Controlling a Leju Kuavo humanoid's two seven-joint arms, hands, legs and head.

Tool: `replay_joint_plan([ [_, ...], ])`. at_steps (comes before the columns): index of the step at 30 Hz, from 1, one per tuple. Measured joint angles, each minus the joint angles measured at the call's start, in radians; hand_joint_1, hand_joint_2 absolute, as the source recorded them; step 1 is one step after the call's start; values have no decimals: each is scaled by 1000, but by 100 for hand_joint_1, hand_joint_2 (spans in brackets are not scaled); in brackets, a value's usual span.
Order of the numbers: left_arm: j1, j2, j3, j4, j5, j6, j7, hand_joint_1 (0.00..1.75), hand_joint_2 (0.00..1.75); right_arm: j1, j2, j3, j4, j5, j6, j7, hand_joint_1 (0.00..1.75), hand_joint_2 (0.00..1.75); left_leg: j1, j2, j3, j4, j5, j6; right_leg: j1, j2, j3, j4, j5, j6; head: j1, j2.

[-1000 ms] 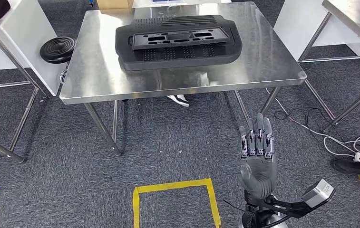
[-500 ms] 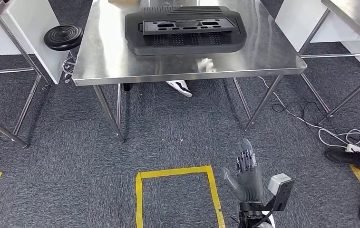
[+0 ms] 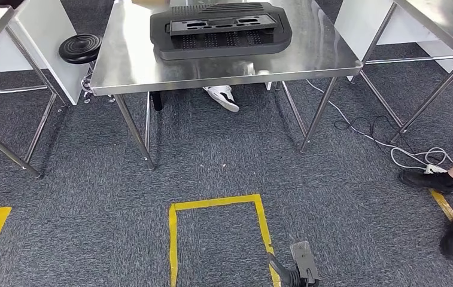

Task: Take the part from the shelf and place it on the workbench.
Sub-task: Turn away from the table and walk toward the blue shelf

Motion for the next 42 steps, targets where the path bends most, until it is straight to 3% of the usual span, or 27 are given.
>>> replay_joint_plan([
  [1, -1, 0, 0, 0, -2, 0, 2, 0, 0, -6, -1, -11, 54, 0, -9, 20, 0, 0, 2, 0, 46, -42, 22, -1, -1, -1, -17, 9, 7, 5, 0, 0],
  [3, -4, 0, 0, 0, -5, 1, 4, 0, 0, -14, -5, -28, 134, -3, -16, 50, 0, 0, 1, -6, 145, -172, 6, -2, 0, -2, -45, 28, 18, 17, -1, 0],
  [5, -8, -1, 0, 0, -7, 1, 6, 0, 0, -22, -9, -42, 192, -4, -18, 64, 0, 0, -5, -11, 183, -247, -27, 7, 2, -2, -62, 38, 31, 30, -1, 0],
  [7, -9, -1, 0, 0, -10, 1, 6, 0, 0, -28, -11, -53, 240, -4, -18, 93, 0, 0, -10, -8, 169, -258, -15, 30, 0, -1, -71, 38, 45, 42, -2, 0],
  [8, -10, -1, 0, 0, -12, 2, 7, 0, 0, -29, -12, -57, 260, -3, -19, 116, 0, 0, -10, -5, 156, -260, -4, 44, -2, 2, -80, 44, 37, 44, -3, 0],
  [10, -11, -1, 0, 0, -14, 3, 9, 0, 0, -26, -13, -62, 295, 0, -18, 175, 0, 0, -9, -1, 121, -263, 23, 65, -3, 7, -110, 106, -35, 35, 0, 0],
  [12, -11, 0, 0, 0, -16, 4, 9, 0, 0, -23, -12, -62, 319, 15, -18, 234, 0, 0, -11, 0, 84, -263, 53, 71, -3, 10, -141, 227, -129, 23, 3, 0],
  [13, -11, 0, 0, 0, -16, 4, 10, 0, 0, -23, -12, -62, 329, 28, -20, 262, 0, 0, -11, 1, 66, -263, 68, 71, -3, 10, -145, 282, -151, 26, 3, 0],
  [15, -11, -1, 0, 0, -17, 5, 10, 0, 0, -22, -12, -58, 345, 58, -29, 310, 0, 0, -12, 4, 29, -262, 100, 68, -3, 11, -110, 316, -131, 47, 4, 0],
  [17, -11, -2, 0, 0, -17, 5, 10, 0, 0, -22, -11, -54, 354, 77, -37, 338, 0, 0, -12, 5, -4, -261, 132, 62, -3, 11, -7, 219, -94, 59, 4, 0],
  [19, -12, -2, 0, 0, -17, 5, 10, 0, 0, -26, -10, -52, 359, 83, -40, 346, 0, 0, -15, 6, -22, -262, 160, 51, 2, 11, 113, 57, -113, 47, 3, 0],
  [20, -12, -2, 0, 0, -17, 5, 9, 0, 0, -28, -9, -52, 361, 85, -40, 348, 0, 0, -15, 7, -24, -266, 174, 45, 5, 12, 145, 3, -127, 38, 3, 0],
  [21, -12, -2, 0, 0, -17, 5, 9, 0, 0, -30, -8, -51, 363, 85, -40, 349, 0, 0, -15, 9, -24, -273, 190, 38, 9, 12, 155, -23, -132, 30, 2, 0],
  [23, -9, -2, 0, 0, -17, 6, 9, 0, 0, -29, -5, -51, 371, 85, -40, 352, 0, 0, -11, 10, -25, -285, 197, 25, 5, 10, 135, -22, -111, 15, 0, 0],
  [24, -7, -2, 0, 0, -17, 5, 9, 0, 0, -28, -4, -51, 373, 85, -40, 354, 0, 0, -9, 9, -30, -273, 168, 19, 2, 8, 124, -22, -97, 6, -1, 0],
  [25, -5, -1, 0, 0, -17, 5, 10, 0, 0, -26, -4, -51, 376, 85, -40, 355, 0, 0, -8, 8, -39, -240, 116, 15, -2, 6, 112, -23, -82, -2, -2, 0],
  [27, -4, -1, 0, 0, -17, 5, 10, 0, 0, -24, -3, -51, 377, 85, -40, 357, 0, 0, -6, 5, -59, -119, -2, 7, -2, 5, 82, -22, -55, -12, -4, 0],
  [28, -4, -1, 0, 0, -17, 6, 10, 0, 0, -24, -2, -51, 378, 86, -40, 357, 0, 0, -5, 3, -63, -52, -30, 3, -1, 4, 66, -20, -41, -12, -4, 0],
  [29, -5, -1, 0, 0, -17, 6, 10, 0, 0, -24, -2, -51, 379, 86, -40, 357, 0, 0, -4, 3, -57, -3, -29, 0, -1, 4, 50, -17, -29, -10, -4, 0],
  [30, -6, -1, 0, 0, -17, 6, 10, 0, 0, -24, -1, -50, 381, 86, -40, 357, 0, 0, -2, 3, -37, 16, -8, -3, -2, 3, 34, -12, -18, -7, -4, 0],
  [31, -7, -1, 0, 0, -17, 6, 10, 0, 0, -23, -1, -50, 381, 86, -40, 357, 0, 0, 1, 3, 1, -3, 20, -5, -3, 3, 18, -5, -9, -2, -4, 0],
  [33, -10, -1, 0, 0, -17, 6, 10, 0, 0, -24, 0, -50, 382, 87, -40, 358, 0, 0, 5, 1, 109, -126, 26, -9, -5, 2, -15, 19, 2, 9, -5, 0],
  [35, -13, -2, 0, 0, -17, 6, 9, 0, 0, -25, 0, -49, 383, 95, -41, 370, 0, 0, 2, -4, 176, -230, -12, -3, -1, 2, -39, 39, 11, 21, -4, 0],
  [38, -13, -2, 0, 0, -20, 12, 3, 0, 0, -26, -1, -37, 385, 118, -48, 412, 0, 0, -3, -5, 160, -254, -15, 31, -2, 2, -67, 48, 21, 38, -2, 0],
  [39, -12, -2, 0, 0, -22, 17, 0, 0, 0, -24, -1, -33, 386, 125, -50, 425, 0, 0, -3, -3, 147, -256, -6, 44, -3, 4, -80, 62, 5, 37, -1, 0],
  [40, -11, -2, 1, 0, -23, 22, -4, 0, 0, -22, -1, -29, 387, 130, -53, 435, 0, 0, -3, -2, 133, -258, 4, 54, -4, 5, -96, 94, -26, 33, -1, 0],
  [42, -11, -2, 1, 0, -23, 27, -8, 0, 0, -20, 0, -22, 389, 139, -55, 449, 0, 0, -4, 0, 106, -259, 26, 65, -4, 8, -135, 205, -112, 22, 0, 0],
])
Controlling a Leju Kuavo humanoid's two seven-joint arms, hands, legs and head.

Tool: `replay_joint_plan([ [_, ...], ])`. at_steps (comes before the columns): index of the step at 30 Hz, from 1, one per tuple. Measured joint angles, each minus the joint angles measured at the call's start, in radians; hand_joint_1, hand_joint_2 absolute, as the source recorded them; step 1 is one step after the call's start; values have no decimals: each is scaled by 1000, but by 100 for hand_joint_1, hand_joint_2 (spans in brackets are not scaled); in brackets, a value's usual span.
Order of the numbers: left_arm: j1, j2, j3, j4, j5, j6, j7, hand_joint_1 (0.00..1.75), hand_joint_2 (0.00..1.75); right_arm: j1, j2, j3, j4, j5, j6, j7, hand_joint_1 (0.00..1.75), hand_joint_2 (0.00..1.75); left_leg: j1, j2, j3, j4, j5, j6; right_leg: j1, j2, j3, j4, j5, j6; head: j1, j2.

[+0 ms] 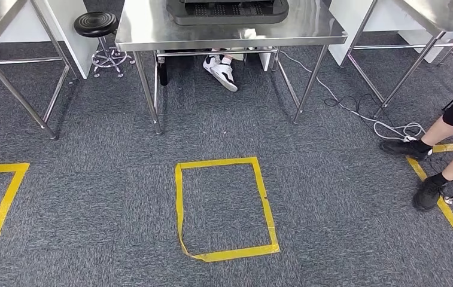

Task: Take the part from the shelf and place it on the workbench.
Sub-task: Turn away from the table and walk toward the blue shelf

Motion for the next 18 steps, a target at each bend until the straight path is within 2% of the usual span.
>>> replay_joint_plan([
  [1, 0, 0, 0, 0, 0, 0, -1, 0, 0, 0, 0, 3, 1, 3, 0, 4, 0, 0, -1, 1, -14, 0, 11, 1, 0, 0, -16, 62, -28, 0, 0, 0],
  [2, 0, 0, 0, 0, -1, 0, -1, 0, 0, 0, -1, 6, 1, 5, -1, 7, 0, 0, -1, 2, -28, 0, 22, 0, 0, 1, -21, 106, -36, 5, 0, 0],
  [3, 1, 0, 0, 0, -1, 0, -1, 0, 0, 0, -2, 9, 2, 7, -1, 10, 0, 0, -1, 3, -41, 1, 33, -2, 0, 1, -10, 122, -26, 15, 0, 0],
  [4, 2, -1, 0, 0, -1, 1, -1, 0, 0, 0, -3, 12, 2, 9, -1, 11, 0, 0, -1, 4, -51, 1, 43, -5, 0, 1, 18, 102, -5, 23, 0, 0],
  [5, 2, -1, 0, 0, -1, 1, -1, 0, 0, -1, -4, 16, 2, 13, -1, 12, 0, 0, -1, 4, -59, 2, 53, -8, 0, 1, 65, 48, 14, 28, 0, 0],
  [6, 2, -2, 0, 0, -1, 1, -1, 0, 0, -2, -4, 19, 2, 17, -1, 13, 0, 0, -2, 4, -64, 3, 61, -12, 2, 1, 125, -26, 23, 27, 1, 0],
  [7, 2, -3, 0, 0, -1, 2, -1, 0, 0, -4, -5, 22, 2, 22, -1, 14, 0, 0, -4, 4, -68, 4, 69, -18, 5, 0, 180, -101, 20, 22, 1, 0],
  [8, 2, -3, 0, 0, -1, 2, -1, 0, 0, -5, -5, 24, 2, 26, -2, 16, 0, 0, -6, 5, -71, 5, 78, -24, 8, 1, 216, -157, 13, 16, 1, 0],
  [9, 2, -4, 0, 0, -1, 2, -1, 0, 0, -6, -5, 27, 2, 30, -3, 17, 0, 0, -8, 7, -72, 3, 85, -30, 11, 1, 235, -189, 8, 11, 0, 0],
  [11, 2, -4, 0, 0, -1, 3, -1, 0, 0, -5, -5, 33, 3, 34, -5, 19, 0, 0, -5, 10, -71, -3, 97, -44, 9, 1, 230, -203, 13, -1, 0, 0],
  [12, 3, -4, 0, 0, -1, 3, -1, 0, 0, -4, -5, 36, 3, 36, -6, 20, 0, 0, -4, 10, -73, 4, 88, -49, 6, 0, 227, -205, 19, -10, -1, 0],
  [13, 4, -4, 0, 0, -1, 3, -1, 0, 0, -3, -5, 39, 3, 37, -7, 21, 0, 0, -2, 9, -82, 29, 63, -53, 2, -1, 224, -208, 27, -19, -2, 0],
  [14, 5, -4, 0, 0, -1, 3, -1, 0, 0, -2, -6, 41, 3, 38, -7, 22, 0, 0, -1, 8, -97, 75, 25, -56, 0, -2, 220, -209, 33, -27, -3, 0],
  [16, 6, -4, 1, 0, -1, 3, -1, 0, 0, 0, -6, 43, 4, 39, -8, 22, 0, 0, 0, 5, -134, 200, -55, -61, 4, -4, 211, -208, 41, -35, -4, 0],
  [17, 7, -4, 2, 0, -1, 4, -1, 0, 0, 1, -5, 44, 4, 39, -8, 22, 0, 0, 0, 4, -143, 245, -73, -63, 6, -4, 208, -208, 44, -36, -4, 0],
  [18, 8, -4, 2, 0, 0, 4, -1, 0, 0, 3, -5, 45, 4, 39, -8, 22, 0, 0, 0, 3, -135, 259, -72, -64, 7, -4, 205, -207, 46, -36, -4, 0],
])
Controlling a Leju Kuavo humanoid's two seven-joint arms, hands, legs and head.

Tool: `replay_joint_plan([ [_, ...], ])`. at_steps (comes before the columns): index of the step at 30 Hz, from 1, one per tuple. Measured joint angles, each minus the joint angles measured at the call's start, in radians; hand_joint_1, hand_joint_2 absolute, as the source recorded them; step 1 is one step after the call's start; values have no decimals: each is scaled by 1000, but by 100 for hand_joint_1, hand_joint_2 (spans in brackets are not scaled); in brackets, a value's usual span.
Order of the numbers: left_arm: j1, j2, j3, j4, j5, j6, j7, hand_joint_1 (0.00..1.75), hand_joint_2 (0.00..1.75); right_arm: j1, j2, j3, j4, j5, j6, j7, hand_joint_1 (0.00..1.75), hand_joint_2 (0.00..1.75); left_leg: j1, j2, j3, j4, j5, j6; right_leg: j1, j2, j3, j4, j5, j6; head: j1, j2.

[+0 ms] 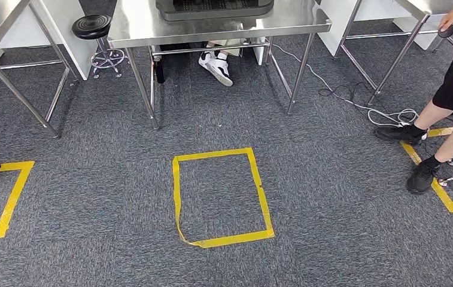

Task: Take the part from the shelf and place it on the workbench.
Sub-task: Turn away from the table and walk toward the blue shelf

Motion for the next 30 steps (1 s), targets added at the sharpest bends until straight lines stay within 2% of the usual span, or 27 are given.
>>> replay_joint_plan([
  [1, 1, 0, 0, 0, 0, 1, 0, 0, 0, 1, 0, 0, 0, 0, 0, 1, 0, 0, 0, 0, 26, -25, 18, 0, 0, 0, -1, 1, 1, 1, 0, 0],
  [2, 1, 0, 0, 0, 1, 3, 0, 0, 0, 2, 1, 1, 0, 0, 0, 2, 0, 0, 1, 0, 68, -83, 45, 1, 0, 0, 2, 2, 2, 1, 0, 0],
  [4, 1, 0, 1, 0, 1, 6, 0, 0, 0, 2, 2, 1, 0, 0, 0, 2, 0, 0, 0, 0, 148, -206, 79, 8, 2, 1, 1, 6, 1, 6, 1, 0],
  [5, 1, 1, 1, 0, 1, 6, 0, 0, 0, 2, 2, 1, 0, 0, 0, 2, 0, 0, -2, -1, 168, -243, 82, 13, 4, 1, -1, 8, 1, 10, 1, 0],
  [6, 1, 0, 1, 0, 1, 7, 0, 0, 0, 1, 2, 1, 1, 1, 0, 2, 0, 0, -4, -1, 175, -260, 78, 17, 7, 1, -7, 11, 0, 14, 1, 0],
  [10, 1, 0, 2, 0, 1, 8, 0, 0, 0, 1, 2, 1, 1, 1, 0, 3, 0, 0, -10, -3, 166, -271, 79, 26, 6, 1, -17, 11, 4, 17, 2, 0],
  [18, 1, -1, 2, 0, 1, 12, 3, 0, 0, 0, 2, 1, 1, 4, 0, 5, 0, 0, -14, -4, 158, -271, 85, 37, 3, 1, -23, 3, 14, 34, 2, 0],
  [30, 1, -4, 2, 0, 0, 26, 4, 0, 0, 1, 2, 1, 1, -13, 2, 2, 0, 0, -9, -3, 158, -271, 89, 40, 7, 1, -24, 5, 16, 36, 2, 0],
])
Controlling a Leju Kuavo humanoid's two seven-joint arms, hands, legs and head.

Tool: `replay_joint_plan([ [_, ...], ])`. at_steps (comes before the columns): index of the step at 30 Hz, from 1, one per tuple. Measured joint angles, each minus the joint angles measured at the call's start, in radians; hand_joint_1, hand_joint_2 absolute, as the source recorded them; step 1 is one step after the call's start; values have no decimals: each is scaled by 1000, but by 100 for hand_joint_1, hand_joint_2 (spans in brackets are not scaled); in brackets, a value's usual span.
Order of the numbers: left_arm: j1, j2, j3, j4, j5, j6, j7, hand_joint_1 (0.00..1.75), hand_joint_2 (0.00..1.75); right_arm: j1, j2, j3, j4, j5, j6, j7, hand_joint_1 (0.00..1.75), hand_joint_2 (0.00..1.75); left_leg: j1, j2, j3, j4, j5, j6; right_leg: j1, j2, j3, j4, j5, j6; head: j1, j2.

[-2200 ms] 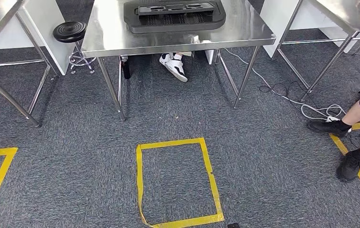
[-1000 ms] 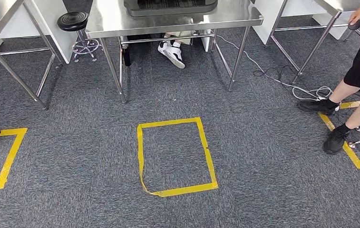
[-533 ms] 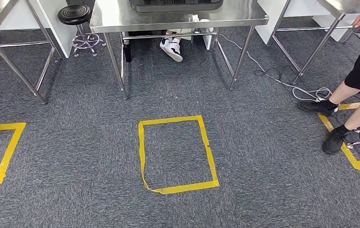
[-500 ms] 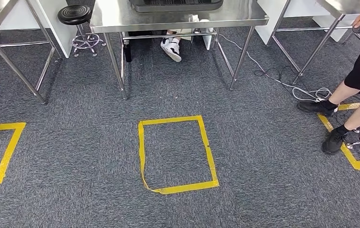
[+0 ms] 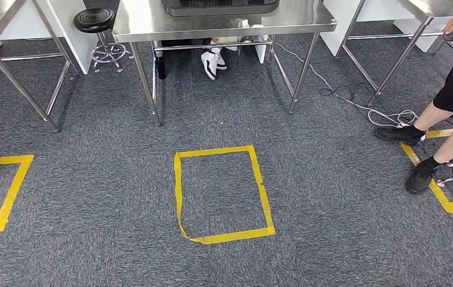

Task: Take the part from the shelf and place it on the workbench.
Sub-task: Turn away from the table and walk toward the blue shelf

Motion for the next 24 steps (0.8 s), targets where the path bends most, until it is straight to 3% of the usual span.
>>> replay_joint_plan([
  [15, 0, -1, 0, 0, 0, 1, 0, 0, 0, 0, 0, 0, 0, 0, 0, 0, 0, 0, 1, 0, 0, 0, 0, 0, 1, 0, 0, 0, 0, 0, 0, 0],
  [20, 0, -1, 0, 0, 0, 1, 1, 0, 0, 0, 4, 0, 0, -1, 1, -2, 0, 0, -6, 0, -2, 4, -1, 2, -5, 0, 0, -2, 3, 5, 0, 0],
  [24, -1, -1, 0, 0, 0, 1, 2, 0, 0, -2, 5, 0, 0, -3, 3, -5, 0, 0, 0, 5, 2, -15, 10, 16, -5, 3, -8, 11, -5, 10, 0, 0],
])
